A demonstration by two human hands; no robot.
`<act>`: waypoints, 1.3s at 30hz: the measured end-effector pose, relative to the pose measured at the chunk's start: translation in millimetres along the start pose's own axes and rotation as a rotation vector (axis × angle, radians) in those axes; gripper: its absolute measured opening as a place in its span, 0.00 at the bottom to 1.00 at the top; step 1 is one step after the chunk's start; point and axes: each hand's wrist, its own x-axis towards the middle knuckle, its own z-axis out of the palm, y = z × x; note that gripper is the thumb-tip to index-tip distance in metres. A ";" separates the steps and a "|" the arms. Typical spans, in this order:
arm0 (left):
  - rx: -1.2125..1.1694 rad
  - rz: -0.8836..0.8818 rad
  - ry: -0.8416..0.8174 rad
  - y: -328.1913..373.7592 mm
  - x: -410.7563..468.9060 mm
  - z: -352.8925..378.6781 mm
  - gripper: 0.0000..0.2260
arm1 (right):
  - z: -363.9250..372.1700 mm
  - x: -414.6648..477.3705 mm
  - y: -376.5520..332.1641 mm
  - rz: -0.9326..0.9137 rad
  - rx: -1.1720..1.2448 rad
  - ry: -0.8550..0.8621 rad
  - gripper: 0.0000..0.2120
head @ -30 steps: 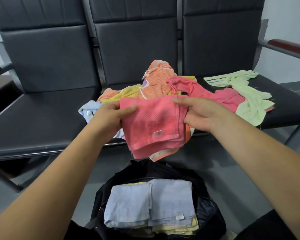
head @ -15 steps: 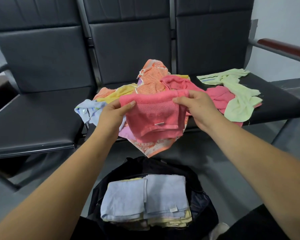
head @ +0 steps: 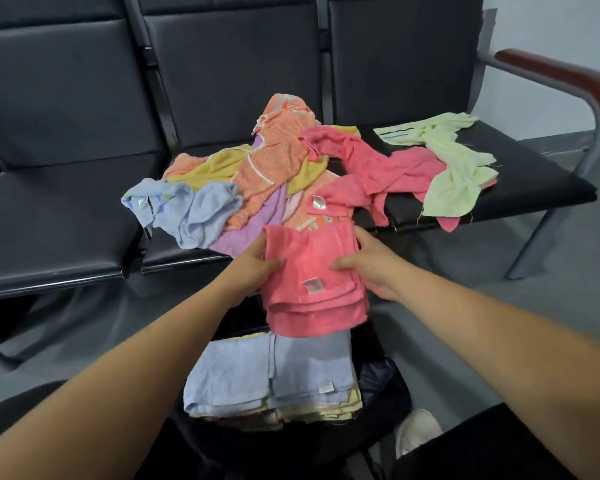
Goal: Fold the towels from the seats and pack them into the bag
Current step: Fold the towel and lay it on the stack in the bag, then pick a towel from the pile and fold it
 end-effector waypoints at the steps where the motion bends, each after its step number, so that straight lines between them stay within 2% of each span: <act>1: 0.039 -0.025 -0.025 -10.1 0.9 3.9 0.29 | 1.0 0.3 11.9 0.041 -0.030 0.017 0.32; 7: 0.117 -0.191 -0.118 -66.7 -3.5 19.9 0.24 | 14.4 2.6 80.9 0.254 -0.110 0.108 0.28; 12: 0.259 -0.347 -0.177 -103.0 -6.3 26.9 0.23 | 22.2 3.2 118.7 0.404 -0.242 0.093 0.28; 15: 0.340 -0.398 -0.224 -118.9 -9.2 33.1 0.23 | 18.0 6.1 126.4 0.491 -0.350 0.058 0.20; 19: 0.660 -0.353 -0.205 -121.5 -3.2 27.1 0.24 | 12.1 12.4 113.4 0.580 -0.620 0.040 0.05; 21: 0.710 -0.303 -0.166 -109.2 2.7 20.9 0.15 | 14.1 18.9 97.1 0.517 -0.716 0.079 0.02; 22: 0.716 -0.271 -0.155 -100.3 6.3 18.2 0.08 | 16.8 23.7 87.0 0.471 -0.735 0.088 0.02; 23: 0.726 -0.230 -0.145 -89.2 9.1 15.9 0.06 | 20.3 28.1 75.3 0.437 -0.734 0.082 0.04; 28: 0.625 -0.043 -0.026 -26.2 24.4 3.1 0.08 | 45.8 37.8 0.7 0.291 -0.573 -0.026 0.04; 32: 0.518 0.036 0.126 -2.2 33.6 -14.6 0.05 | 54.6 46.5 -31.7 0.133 -0.615 0.044 0.10; 36: 0.595 0.054 0.381 -14.2 45.6 -41.4 0.09 | 62.8 50.1 -38.8 0.018 -0.793 0.116 0.04; 39: 0.620 0.051 0.672 -18.1 51.7 -59.9 0.15 | 75.4 54.6 -42.6 -0.075 -0.862 0.115 0.11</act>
